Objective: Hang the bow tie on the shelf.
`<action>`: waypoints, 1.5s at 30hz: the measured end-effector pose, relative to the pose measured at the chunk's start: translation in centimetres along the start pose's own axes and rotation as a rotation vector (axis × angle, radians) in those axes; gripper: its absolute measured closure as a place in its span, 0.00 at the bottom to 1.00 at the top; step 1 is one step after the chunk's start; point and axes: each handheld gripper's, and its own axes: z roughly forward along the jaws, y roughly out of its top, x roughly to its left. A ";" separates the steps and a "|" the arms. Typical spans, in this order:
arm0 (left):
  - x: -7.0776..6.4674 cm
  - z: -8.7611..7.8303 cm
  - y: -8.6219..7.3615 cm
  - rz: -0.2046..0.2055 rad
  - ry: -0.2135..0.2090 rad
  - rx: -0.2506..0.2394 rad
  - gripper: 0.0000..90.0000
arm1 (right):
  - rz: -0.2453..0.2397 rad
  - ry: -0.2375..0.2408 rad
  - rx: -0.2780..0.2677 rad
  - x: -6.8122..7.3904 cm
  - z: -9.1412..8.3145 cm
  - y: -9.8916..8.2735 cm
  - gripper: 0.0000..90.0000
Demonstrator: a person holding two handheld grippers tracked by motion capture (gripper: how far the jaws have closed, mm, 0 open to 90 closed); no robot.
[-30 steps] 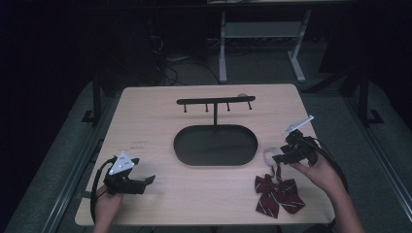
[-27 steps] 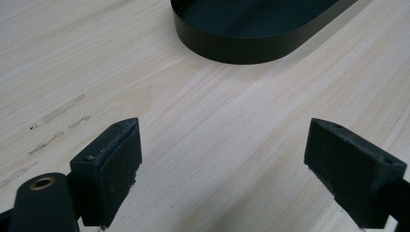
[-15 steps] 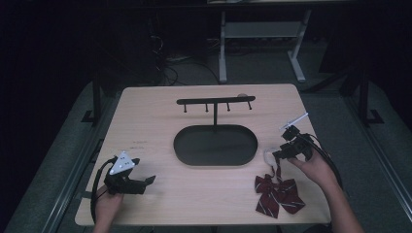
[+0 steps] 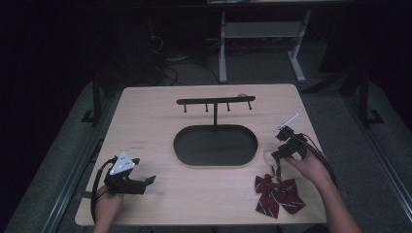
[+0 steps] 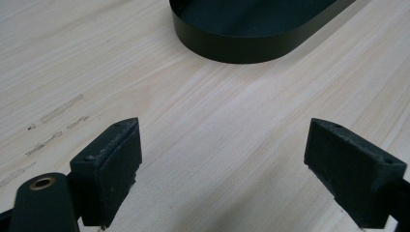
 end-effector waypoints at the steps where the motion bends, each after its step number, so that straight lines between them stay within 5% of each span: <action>1: 0.0 0.0 0.0 0.000 0.000 0.000 0.15 | 0.004 -0.004 0.003 0.1 0.1 0.0 0.64; 14: 0.0 0.0 0.0 0.000 -0.001 -0.001 0.15 | -0.028 -0.048 0.045 0.4 0.7 0.3 0.76; 22: 0.0 -0.1 0.0 0.002 0.001 -0.001 0.15 | -0.050 -0.067 0.053 0.6 0.8 0.3 0.92; 30: 0.0 -0.1 0.0 0.002 0.001 0.000 0.15 | -0.054 -0.052 0.062 0.5 0.6 0.1 0.95; 45: 0.0 -0.1 0.0 0.000 0.003 -0.001 0.15 | -0.096 0.027 -0.038 1.5 -2.8 0.4 0.96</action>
